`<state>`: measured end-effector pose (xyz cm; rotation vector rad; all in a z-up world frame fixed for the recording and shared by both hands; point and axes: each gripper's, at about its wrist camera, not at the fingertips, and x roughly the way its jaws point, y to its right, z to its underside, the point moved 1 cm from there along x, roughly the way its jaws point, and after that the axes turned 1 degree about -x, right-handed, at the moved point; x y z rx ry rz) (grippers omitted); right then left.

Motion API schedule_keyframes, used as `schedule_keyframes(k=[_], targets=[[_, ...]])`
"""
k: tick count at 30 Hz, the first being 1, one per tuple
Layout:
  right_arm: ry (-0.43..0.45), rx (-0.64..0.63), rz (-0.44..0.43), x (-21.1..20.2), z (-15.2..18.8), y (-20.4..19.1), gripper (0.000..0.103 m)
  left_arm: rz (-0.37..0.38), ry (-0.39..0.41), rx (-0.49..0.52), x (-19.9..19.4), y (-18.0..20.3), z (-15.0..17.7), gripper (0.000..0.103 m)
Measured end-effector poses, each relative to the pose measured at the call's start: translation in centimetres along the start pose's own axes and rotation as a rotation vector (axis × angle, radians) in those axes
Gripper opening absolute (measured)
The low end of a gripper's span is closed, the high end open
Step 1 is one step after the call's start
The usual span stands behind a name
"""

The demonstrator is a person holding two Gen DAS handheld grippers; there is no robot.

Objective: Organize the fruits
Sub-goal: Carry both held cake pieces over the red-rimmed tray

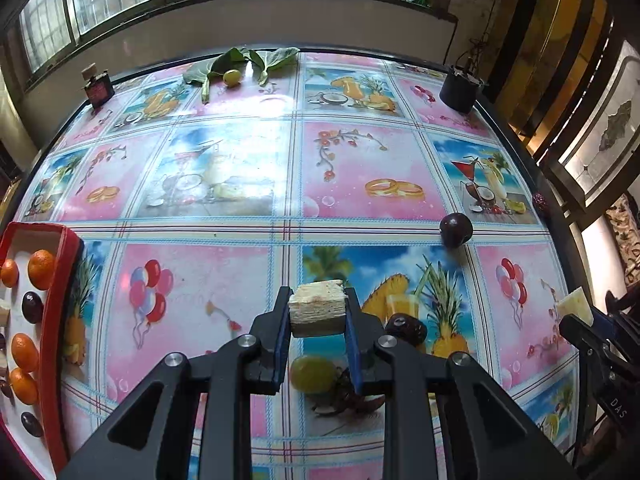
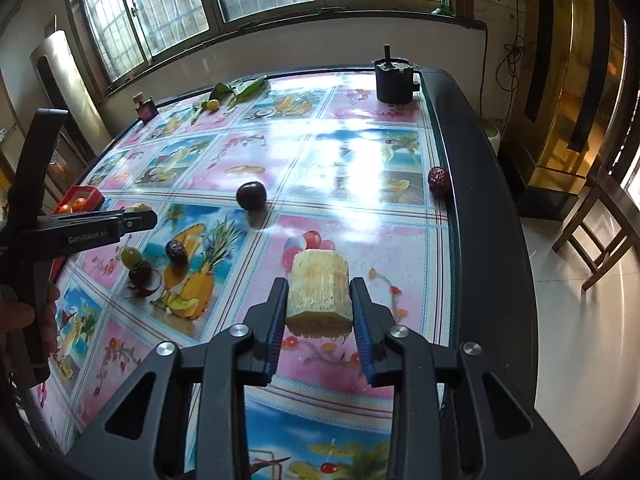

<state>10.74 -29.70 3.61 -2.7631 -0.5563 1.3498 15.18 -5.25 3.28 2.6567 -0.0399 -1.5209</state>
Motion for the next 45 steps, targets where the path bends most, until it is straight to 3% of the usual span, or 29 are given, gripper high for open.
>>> schedule_keyframes(k=[7,24,45], targets=[[-0.028,-0.03,-0.045,-1.5,2.9,-2.5,0.033,-0.005,0.01,-0.002,-2.8,-2.0,3.1,0.024],[-0.07,-0.044,-0.116,-3.1,8.4,-8.8,0.033,0.013,-0.026,0.038,-6.9,-5.2,15.2,0.024],[-0.097,-0.15,-0.189,-2.5,8.9,-20.9,0.033,0.029,0.032,0.025,-11.4,-10.8,17.9,0.024]])
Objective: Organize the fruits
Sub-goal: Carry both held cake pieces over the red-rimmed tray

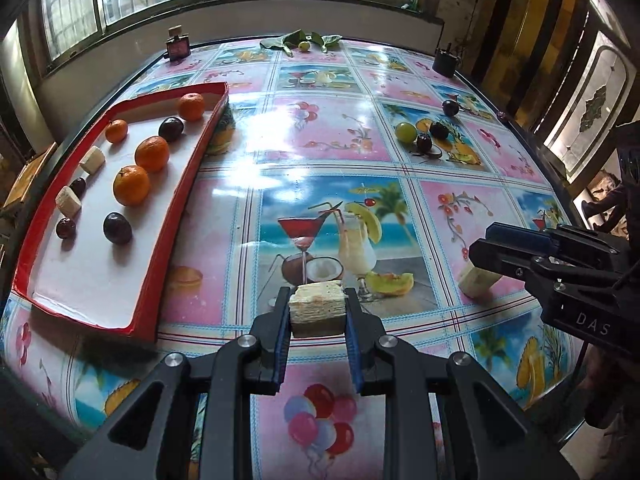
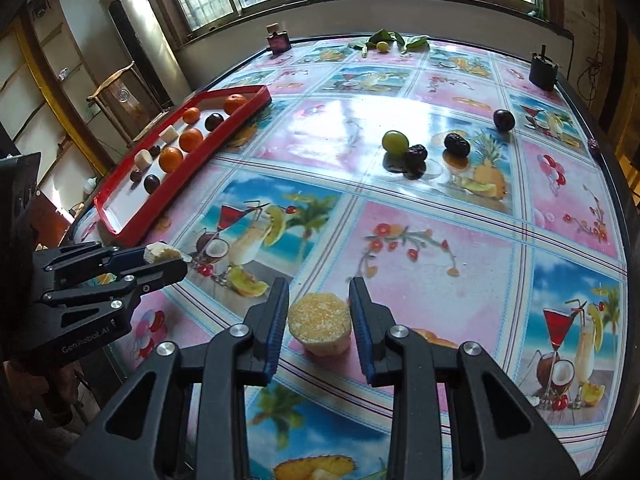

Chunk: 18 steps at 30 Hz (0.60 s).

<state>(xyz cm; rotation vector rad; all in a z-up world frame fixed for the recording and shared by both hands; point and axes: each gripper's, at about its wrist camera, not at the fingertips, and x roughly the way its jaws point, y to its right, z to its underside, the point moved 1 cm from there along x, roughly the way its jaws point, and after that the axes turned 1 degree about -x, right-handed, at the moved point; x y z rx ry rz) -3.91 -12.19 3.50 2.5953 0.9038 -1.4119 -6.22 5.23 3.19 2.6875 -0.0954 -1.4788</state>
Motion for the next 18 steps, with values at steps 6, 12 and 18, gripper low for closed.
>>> schedule_keyframes(k=[6,12,18], targets=[[0.007,-0.029,-0.005,0.3,-0.9,-2.0,0.033,0.006,0.005,-0.005,-0.6,-1.3,-0.2,0.024],[0.003,-0.002,0.027,1.3,-1.0,-1.7,0.033,-0.001,-0.006,-0.016,0.2,-3.0,-0.5,0.024],[-0.032,0.086,0.011,2.3,-0.3,0.4,0.033,0.024,-0.033,-0.023,1.7,-3.2,-1.0,0.024]])
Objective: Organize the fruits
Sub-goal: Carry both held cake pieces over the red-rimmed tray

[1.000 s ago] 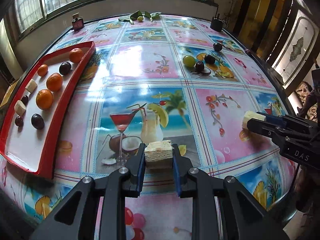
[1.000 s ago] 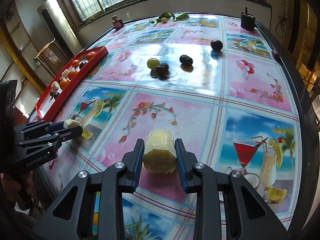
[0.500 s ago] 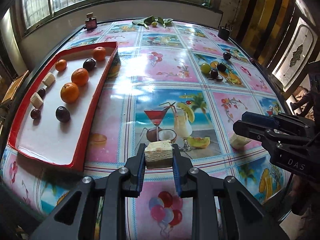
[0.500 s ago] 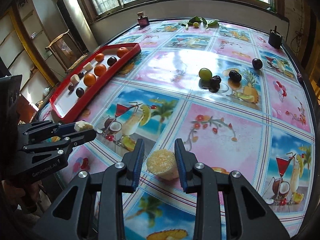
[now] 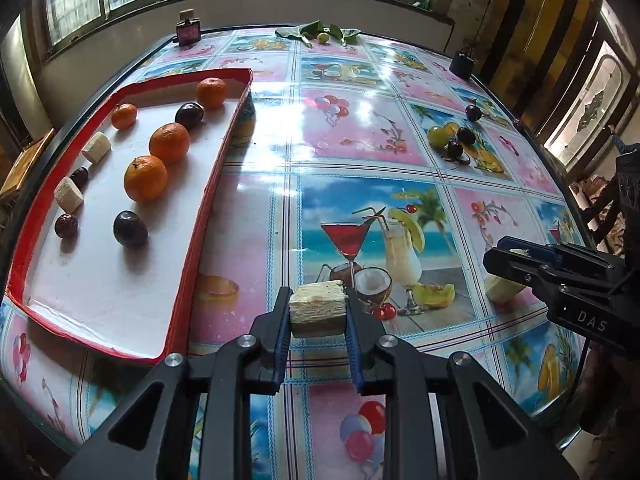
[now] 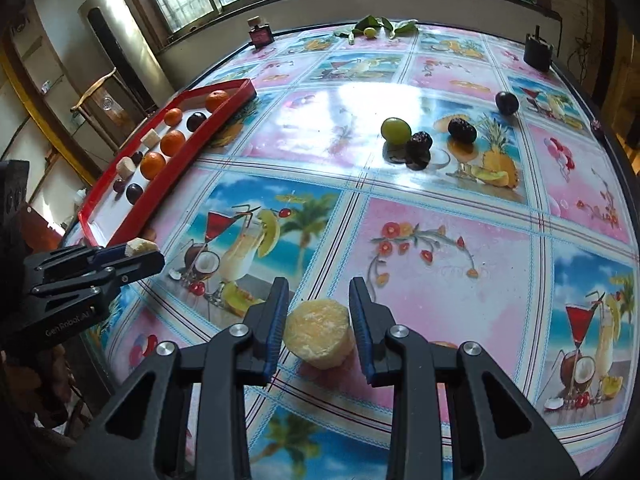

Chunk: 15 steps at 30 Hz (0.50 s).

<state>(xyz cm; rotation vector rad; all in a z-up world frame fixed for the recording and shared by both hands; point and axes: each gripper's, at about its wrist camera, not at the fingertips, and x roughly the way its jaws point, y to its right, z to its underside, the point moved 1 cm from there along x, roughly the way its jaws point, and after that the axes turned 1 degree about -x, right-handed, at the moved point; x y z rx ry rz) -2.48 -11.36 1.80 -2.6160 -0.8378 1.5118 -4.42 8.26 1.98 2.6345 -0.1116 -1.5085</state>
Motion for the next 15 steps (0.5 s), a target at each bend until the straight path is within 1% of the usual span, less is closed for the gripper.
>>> schedule_keyframes(k=[4,5,7,8,11,12,13,15], targets=[[-0.008,-0.047,0.013,-0.4,0.1,-0.4,0.036,0.02,-0.015,0.011,0.6,0.3,-0.3,0.024],[-0.008,-0.045,-0.003,-0.6,0.2,-0.3,0.037,0.022,-0.015,0.019,0.7,0.4,-0.4,0.024],[-0.023,-0.047,-0.007,-0.6,0.5,0.1,0.039,0.026,-0.022,0.025,1.1,0.6,-0.6,0.024],[-0.036,-0.049,-0.009,-0.4,0.6,0.2,0.039,0.03,-0.024,0.022,1.3,0.6,-0.7,0.024],[-0.033,-0.072,-0.002,-0.1,0.7,0.0,0.039,0.037,-0.032,0.022,1.7,0.7,-0.9,0.024],[-0.047,-0.092,0.015,0.2,0.8,-0.2,0.039,0.037,-0.033,0.026,1.8,0.8,-0.9,0.024],[-0.042,-0.105,0.034,0.4,1.0,-0.3,0.039,0.037,-0.031,0.032,1.8,0.9,-1.0,0.024],[-0.032,-0.12,0.045,0.4,1.2,-0.4,0.034,0.034,-0.028,0.04,1.8,1.1,-1.0,0.024]])
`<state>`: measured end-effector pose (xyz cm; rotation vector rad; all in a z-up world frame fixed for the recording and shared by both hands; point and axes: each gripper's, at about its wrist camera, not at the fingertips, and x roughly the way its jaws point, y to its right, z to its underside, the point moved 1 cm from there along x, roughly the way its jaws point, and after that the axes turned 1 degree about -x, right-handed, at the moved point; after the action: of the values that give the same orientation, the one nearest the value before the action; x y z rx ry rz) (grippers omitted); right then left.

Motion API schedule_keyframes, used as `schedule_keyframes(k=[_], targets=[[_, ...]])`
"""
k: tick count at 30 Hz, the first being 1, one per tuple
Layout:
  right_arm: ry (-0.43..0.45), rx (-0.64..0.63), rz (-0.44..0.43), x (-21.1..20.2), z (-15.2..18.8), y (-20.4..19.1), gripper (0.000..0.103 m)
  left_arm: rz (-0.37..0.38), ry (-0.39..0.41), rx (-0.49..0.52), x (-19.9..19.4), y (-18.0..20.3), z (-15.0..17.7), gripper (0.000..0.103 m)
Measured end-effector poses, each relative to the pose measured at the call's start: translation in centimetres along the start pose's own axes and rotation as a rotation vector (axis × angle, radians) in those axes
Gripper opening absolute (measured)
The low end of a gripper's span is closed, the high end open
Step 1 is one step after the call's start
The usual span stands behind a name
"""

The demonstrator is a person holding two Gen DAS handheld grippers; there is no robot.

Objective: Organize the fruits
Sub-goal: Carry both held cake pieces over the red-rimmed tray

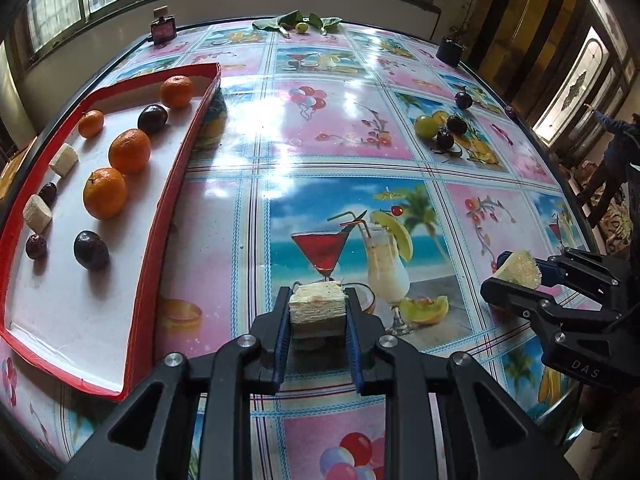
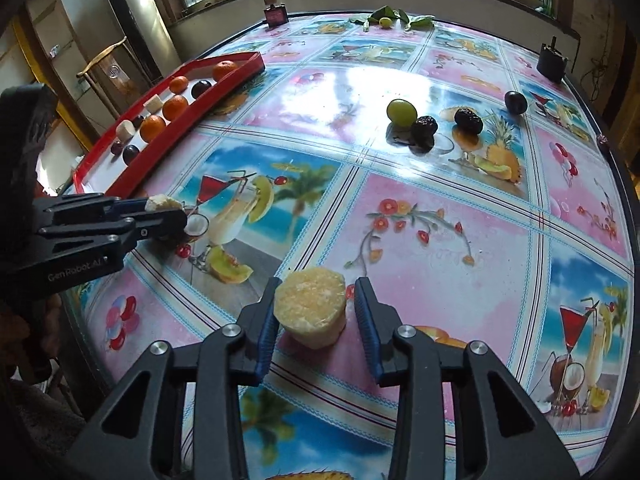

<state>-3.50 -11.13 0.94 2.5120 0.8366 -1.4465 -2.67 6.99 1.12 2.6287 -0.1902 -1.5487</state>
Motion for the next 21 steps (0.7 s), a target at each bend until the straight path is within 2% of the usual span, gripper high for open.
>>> schedule_keyframes(k=[6,13,21], targets=[[0.006,0.025,0.002,-0.2,-0.3,0.3,0.032,0.014,-0.004,0.018,0.0,0.7,0.0,0.024],[0.009,0.055,-0.052,-0.7,-1.1,-0.4,0.032,0.041,0.022,0.013,-1.3,0.6,-0.6,0.024],[0.031,-0.032,-0.11,-0.4,-4.2,-4.2,0.032,0.022,0.074,-0.05,-3.2,-2.5,-1.6,0.024]])
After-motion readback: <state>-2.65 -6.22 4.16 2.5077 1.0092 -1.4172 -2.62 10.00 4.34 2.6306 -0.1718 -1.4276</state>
